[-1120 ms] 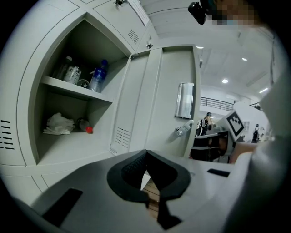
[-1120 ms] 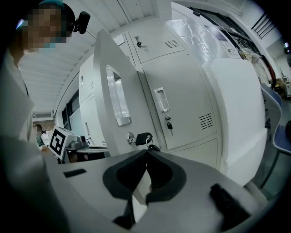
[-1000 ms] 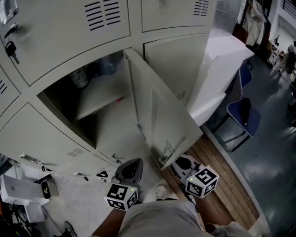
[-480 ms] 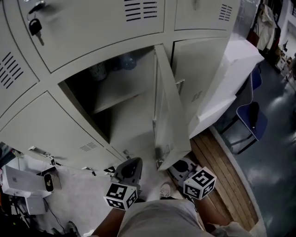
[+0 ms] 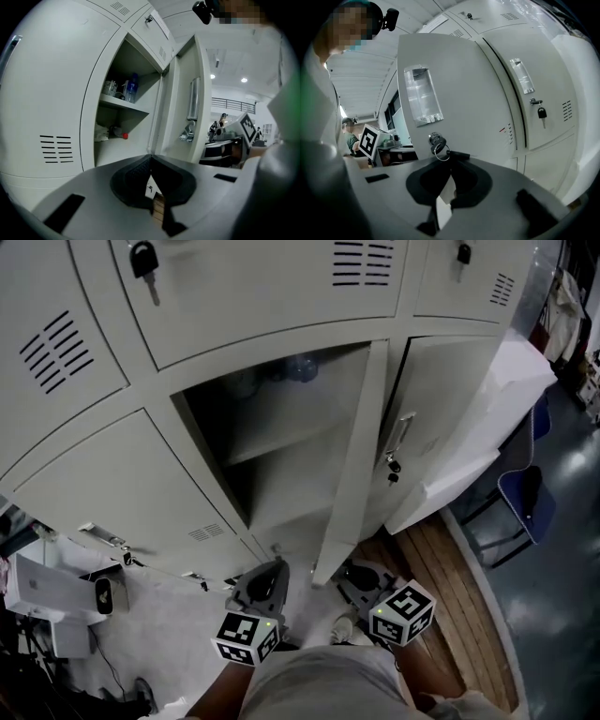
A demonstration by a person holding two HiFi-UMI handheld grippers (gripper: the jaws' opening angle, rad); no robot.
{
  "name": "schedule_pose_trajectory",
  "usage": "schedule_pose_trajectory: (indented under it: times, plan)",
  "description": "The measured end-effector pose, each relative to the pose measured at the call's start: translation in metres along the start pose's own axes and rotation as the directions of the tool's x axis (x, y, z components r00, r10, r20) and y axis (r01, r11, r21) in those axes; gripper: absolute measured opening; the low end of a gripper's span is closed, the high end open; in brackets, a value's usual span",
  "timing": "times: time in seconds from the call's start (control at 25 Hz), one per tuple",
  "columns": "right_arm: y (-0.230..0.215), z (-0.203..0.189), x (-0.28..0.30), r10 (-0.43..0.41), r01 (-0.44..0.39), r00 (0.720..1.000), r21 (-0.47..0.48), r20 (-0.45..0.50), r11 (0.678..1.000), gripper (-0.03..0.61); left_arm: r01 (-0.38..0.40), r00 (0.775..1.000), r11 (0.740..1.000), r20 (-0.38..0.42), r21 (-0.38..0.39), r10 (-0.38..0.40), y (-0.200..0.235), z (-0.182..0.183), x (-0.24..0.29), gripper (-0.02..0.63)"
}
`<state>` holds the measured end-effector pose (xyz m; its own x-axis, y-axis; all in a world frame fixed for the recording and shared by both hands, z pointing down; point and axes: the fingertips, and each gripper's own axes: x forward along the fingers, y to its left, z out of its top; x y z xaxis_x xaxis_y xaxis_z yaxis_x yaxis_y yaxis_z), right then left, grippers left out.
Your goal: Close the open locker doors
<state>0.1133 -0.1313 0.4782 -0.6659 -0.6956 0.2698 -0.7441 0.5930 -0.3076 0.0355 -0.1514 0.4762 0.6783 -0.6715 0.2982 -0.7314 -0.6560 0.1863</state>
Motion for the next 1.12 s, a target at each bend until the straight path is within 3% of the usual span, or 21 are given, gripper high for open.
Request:
schedule_pose_trajectory:
  times: [1.12]
  plan:
    - [0.02,0.014,0.089,0.103,-0.104,0.994,-0.021,-0.04,0.994,0.028,-0.162,0.985,0.985,0.052,-0.054,0.165,0.076,0.01,-0.043,0.015]
